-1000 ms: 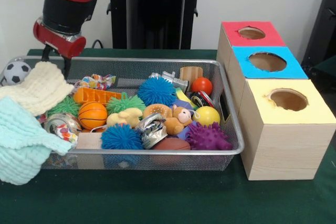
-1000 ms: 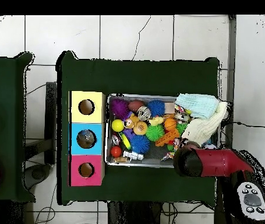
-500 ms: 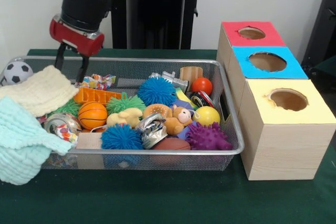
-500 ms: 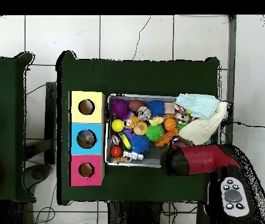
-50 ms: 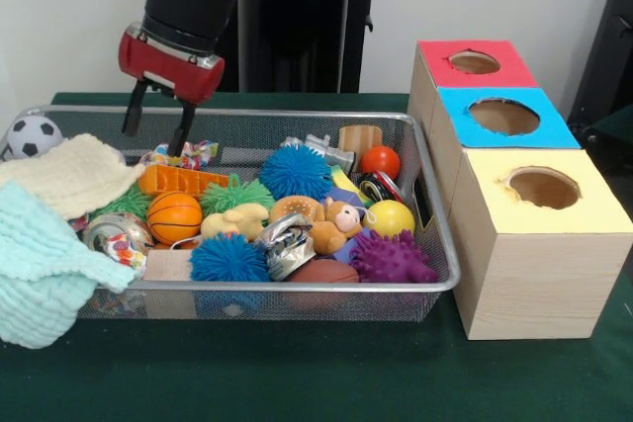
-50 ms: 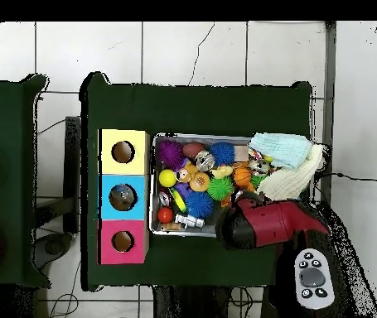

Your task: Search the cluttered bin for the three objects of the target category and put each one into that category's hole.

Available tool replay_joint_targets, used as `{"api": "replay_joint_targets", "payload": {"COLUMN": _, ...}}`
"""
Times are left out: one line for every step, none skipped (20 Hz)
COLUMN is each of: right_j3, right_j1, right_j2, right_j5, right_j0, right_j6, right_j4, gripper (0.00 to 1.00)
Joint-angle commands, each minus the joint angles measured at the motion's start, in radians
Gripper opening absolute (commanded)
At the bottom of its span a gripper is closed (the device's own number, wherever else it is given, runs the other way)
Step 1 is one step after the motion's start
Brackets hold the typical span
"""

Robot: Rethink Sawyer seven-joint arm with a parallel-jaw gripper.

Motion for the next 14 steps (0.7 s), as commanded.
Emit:
{"api": "replay_joint_targets", "payload": {"right_j3": 0.001, "right_j1": -0.037, "right_j2": 0.115, "right_j5": 0.046, "right_j0": -0.031, "right_j6": -0.104, "right_j4": 0.004, "gripper": 1.00}}
{"api": "replay_joint_targets", "payload": {"right_j3": 0.008, "right_j1": -0.034, "right_j2": 0.144, "right_j5": 0.051, "right_j0": -0.048, "right_j6": -0.118, "right_j4": 0.016, "gripper": 1.00}}
{"api": "replay_joint_targets", "payload": {"right_j3": 0.008, "right_j1": -0.038, "right_j2": 0.167, "right_j5": 0.071, "right_j0": -0.055, "right_j6": -0.126, "right_j4": 0.035, "gripper": 1.00}}
{"api": "replay_joint_targets", "payload": {"right_j3": 0.014, "right_j1": -0.045, "right_j2": 0.182, "right_j5": 0.082, "right_j0": -0.060, "right_j6": -0.130, "right_j4": 0.045, "gripper": 1.00}}
{"api": "replay_joint_targets", "payload": {"right_j3": 0.018, "right_j1": -0.048, "right_j2": 0.210, "right_j5": 0.099, "right_j0": -0.075, "right_j6": -0.143, "right_j4": 0.061, "gripper": 1.00}}
{"api": "replay_joint_targets", "payload": {"right_j3": 0.028, "right_j1": -0.047, "right_j2": 0.241, "right_j5": 0.104, "right_j0": -0.095, "right_j6": -0.150, "right_j4": 0.077, "gripper": 1.00}}
{"api": "replay_joint_targets", "payload": {"right_j3": 0.040, "right_j1": -0.039, "right_j2": 0.288, "right_j5": 0.110, "right_j0": -0.126, "right_j6": -0.162, "right_j4": 0.099, "gripper": 1.00}}
{"api": "replay_joint_targets", "payload": {"right_j3": 0.050, "right_j1": -0.034, "right_j2": 0.317, "right_j5": 0.113, "right_j0": -0.142, "right_j6": -0.161, "right_j4": 0.116, "gripper": 1.00}}
{"api": "replay_joint_targets", "payload": {"right_j3": 0.058, "right_j1": -0.031, "right_j2": 0.340, "right_j5": 0.123, "right_j0": -0.150, "right_j6": -0.154, "right_j4": 0.136, "gripper": 1.00}}
{"api": "replay_joint_targets", "payload": {"right_j3": 0.068, "right_j1": -0.032, "right_j2": 0.358, "right_j5": 0.128, "right_j0": -0.156, "right_j6": -0.147, "right_j4": 0.152, "gripper": 1.00}}
{"api": "replay_joint_targets", "payload": {"right_j3": 0.078, "right_j1": -0.033, "right_j2": 0.376, "right_j5": 0.134, "right_j0": -0.162, "right_j6": -0.139, "right_j4": 0.169, "gripper": 1.00}}
{"api": "replay_joint_targets", "payload": {"right_j3": 0.088, "right_j1": -0.034, "right_j2": 0.392, "right_j5": 0.139, "right_j0": -0.167, "right_j6": -0.129, "right_j4": 0.186, "gripper": 1.00}}
{"api": "replay_joint_targets", "payload": {"right_j3": 0.098, "right_j1": -0.038, "right_j2": 0.401, "right_j5": 0.139, "right_j0": -0.166, "right_j6": -0.117, "right_j4": 0.200, "gripper": 1.00}}
{"api": "replay_joint_targets", "payload": {"right_j3": 0.104, "right_j1": -0.039, "right_j2": 0.411, "right_j5": 0.141, "right_j0": -0.167, "right_j6": -0.106, "right_j4": 0.213, "gripper": 1.00}}
